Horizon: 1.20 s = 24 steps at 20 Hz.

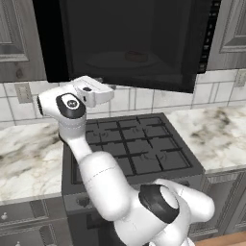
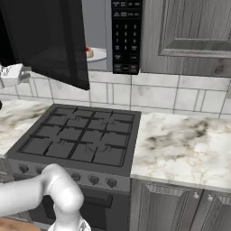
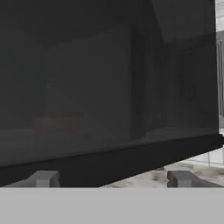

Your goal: Close the microwave door.

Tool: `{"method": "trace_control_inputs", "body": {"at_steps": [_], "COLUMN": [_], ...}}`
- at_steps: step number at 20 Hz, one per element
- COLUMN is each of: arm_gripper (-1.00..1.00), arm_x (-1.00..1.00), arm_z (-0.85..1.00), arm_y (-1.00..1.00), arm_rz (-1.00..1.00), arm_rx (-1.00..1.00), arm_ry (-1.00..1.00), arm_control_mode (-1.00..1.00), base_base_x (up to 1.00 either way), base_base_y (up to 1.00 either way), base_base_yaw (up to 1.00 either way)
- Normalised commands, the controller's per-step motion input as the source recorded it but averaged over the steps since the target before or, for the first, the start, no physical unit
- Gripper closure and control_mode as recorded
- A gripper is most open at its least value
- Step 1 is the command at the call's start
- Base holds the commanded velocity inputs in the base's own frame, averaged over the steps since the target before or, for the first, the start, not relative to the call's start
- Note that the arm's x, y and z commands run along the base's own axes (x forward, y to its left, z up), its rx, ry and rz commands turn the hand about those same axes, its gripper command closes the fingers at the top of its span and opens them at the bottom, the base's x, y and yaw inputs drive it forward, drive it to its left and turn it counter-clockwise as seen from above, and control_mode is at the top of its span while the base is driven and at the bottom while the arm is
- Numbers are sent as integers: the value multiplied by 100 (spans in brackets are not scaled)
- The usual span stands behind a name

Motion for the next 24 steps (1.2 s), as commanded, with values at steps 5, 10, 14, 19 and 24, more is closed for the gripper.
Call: {"method": "trace_control_inputs", "body": {"at_steps": [5, 10, 14, 19, 24], "arm_gripper": [-100, -100, -100, -100, -100], "arm_x": [37, 48, 49, 42, 42], "arm_z": [13, 5, 1, 9, 15], "arm_y": [-19, -14, -23, -22, -17], "arm_rz": [38, 39, 40, 35, 30], "arm_rx": [3, 3, 5, 2, 0], "arm_ry": [1, 1, 0, 0, 3], "arm_control_mode": [-100, -100, -100, -100, -100], "base_base_x": [0, 0, 0, 0, 0], "base_base_y": [0, 0, 0, 0, 0], "base_base_yaw": [0, 0, 0, 0, 0]}}
